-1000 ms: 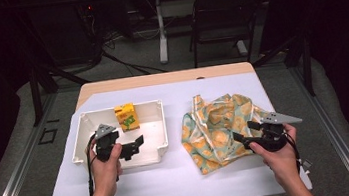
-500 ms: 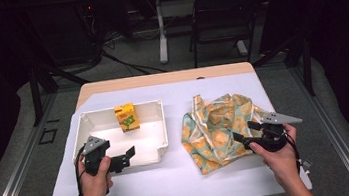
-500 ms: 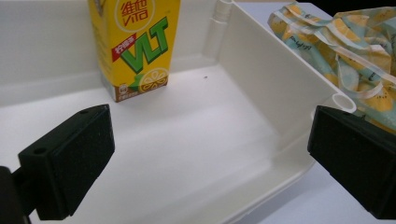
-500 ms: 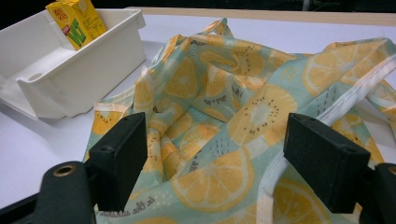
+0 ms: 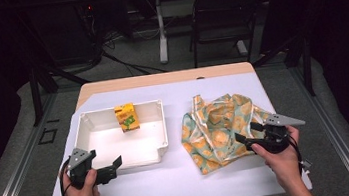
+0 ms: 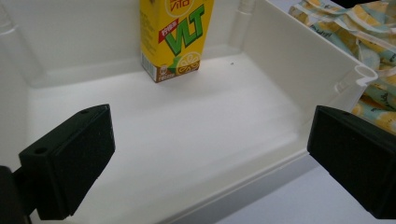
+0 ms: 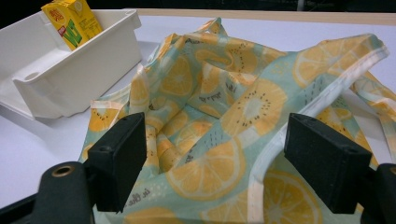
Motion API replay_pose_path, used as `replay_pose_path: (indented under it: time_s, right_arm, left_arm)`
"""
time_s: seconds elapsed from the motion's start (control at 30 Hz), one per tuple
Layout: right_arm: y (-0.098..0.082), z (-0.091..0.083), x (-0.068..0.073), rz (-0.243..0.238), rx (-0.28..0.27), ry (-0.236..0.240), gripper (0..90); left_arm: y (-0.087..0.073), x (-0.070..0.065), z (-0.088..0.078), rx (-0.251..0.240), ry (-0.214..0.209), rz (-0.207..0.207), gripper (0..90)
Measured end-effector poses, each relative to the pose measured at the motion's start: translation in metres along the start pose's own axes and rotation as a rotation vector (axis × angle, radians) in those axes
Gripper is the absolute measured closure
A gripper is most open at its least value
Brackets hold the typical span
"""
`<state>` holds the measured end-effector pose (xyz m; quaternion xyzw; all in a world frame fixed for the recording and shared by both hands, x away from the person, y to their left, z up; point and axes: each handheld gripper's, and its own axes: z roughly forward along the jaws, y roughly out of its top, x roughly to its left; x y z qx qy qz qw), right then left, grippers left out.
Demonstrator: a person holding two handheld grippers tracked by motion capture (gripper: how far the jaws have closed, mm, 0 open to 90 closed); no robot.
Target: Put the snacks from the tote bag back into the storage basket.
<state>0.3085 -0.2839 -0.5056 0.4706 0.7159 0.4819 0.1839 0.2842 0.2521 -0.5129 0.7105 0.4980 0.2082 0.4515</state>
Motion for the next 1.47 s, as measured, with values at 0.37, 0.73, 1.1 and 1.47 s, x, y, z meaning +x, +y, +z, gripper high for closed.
replay_pose_path:
  time_s: [0.37,0.73,1.1,1.47]
  right_arm:
    - [-0.019,-0.019,-0.006,0.013,-0.002,-0.011,19.6]
    - [-0.037,-0.036,-0.012,0.023,0.02,-0.031,18.1]
    - [-0.055,-0.053,-0.019,0.061,0.011,-0.051,18.1]
    - [-0.055,-0.052,-0.019,0.066,-0.008,-0.065,16.9]
  left_arm:
    - [-0.018,0.015,-0.016,0.01,0.033,0.025,0.8]
    - [-0.028,0.018,-0.028,-0.011,0.047,0.034,0.8]
    - [-0.032,0.016,-0.027,-0.009,0.091,0.061,0.9]
    - [-0.032,0.02,-0.029,-0.013,0.104,0.044,1.2]
